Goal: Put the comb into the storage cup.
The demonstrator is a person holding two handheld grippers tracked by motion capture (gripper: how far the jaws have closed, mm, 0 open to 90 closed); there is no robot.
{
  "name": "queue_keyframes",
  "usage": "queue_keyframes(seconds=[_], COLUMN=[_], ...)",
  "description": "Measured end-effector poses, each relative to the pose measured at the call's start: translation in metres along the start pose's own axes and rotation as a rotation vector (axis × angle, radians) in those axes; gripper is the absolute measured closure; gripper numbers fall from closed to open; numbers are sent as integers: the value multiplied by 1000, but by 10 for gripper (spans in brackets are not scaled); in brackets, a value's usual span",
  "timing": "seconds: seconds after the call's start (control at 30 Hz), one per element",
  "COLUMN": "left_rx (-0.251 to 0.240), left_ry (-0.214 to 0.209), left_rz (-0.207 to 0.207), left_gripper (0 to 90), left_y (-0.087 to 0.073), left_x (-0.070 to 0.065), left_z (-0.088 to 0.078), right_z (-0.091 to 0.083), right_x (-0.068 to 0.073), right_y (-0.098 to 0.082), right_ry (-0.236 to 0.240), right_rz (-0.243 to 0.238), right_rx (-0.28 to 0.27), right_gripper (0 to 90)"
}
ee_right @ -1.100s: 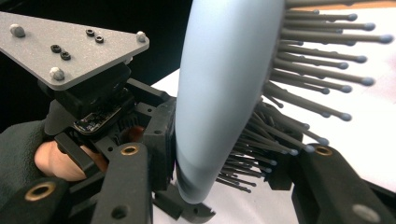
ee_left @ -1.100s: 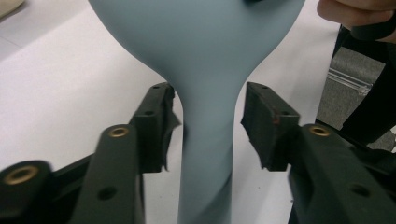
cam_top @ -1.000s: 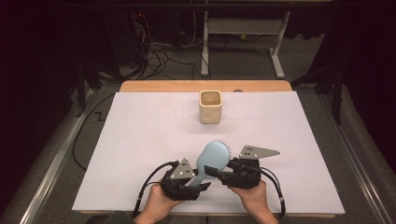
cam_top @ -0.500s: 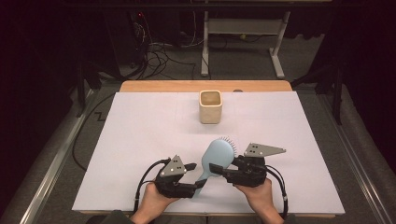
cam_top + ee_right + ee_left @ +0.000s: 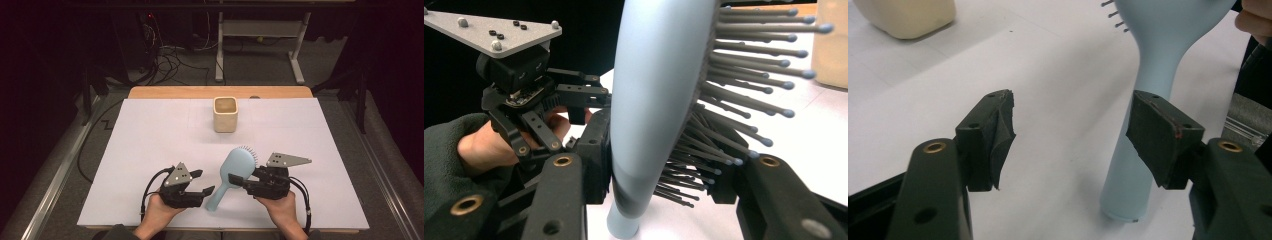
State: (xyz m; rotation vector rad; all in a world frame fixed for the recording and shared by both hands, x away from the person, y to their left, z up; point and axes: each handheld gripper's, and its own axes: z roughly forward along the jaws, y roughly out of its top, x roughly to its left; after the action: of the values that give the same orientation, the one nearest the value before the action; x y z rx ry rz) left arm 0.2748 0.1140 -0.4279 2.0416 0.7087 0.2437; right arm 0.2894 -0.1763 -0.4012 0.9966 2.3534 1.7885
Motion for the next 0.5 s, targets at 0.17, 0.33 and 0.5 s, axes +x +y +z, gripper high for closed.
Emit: queue_keyframes(seconds=[0.17,0.33,0.5], left_rx=[-15,-43,-61], left_ry=[22,46,69], left_rz=[-14,-21,-36], left_gripper=[333,335,333], left_y=[-4,-8,-10], left_x=[6,15,22], left_z=[-9,-19,-28], right_z=[-3,-6,-9], right_x=[-2,-3,-4], right_y=[1,2,3], right_ry=[-7,-11,-16], right_rz=[8,9,10], right_rx=[0,-1,0], right_gripper=[552,551,551])
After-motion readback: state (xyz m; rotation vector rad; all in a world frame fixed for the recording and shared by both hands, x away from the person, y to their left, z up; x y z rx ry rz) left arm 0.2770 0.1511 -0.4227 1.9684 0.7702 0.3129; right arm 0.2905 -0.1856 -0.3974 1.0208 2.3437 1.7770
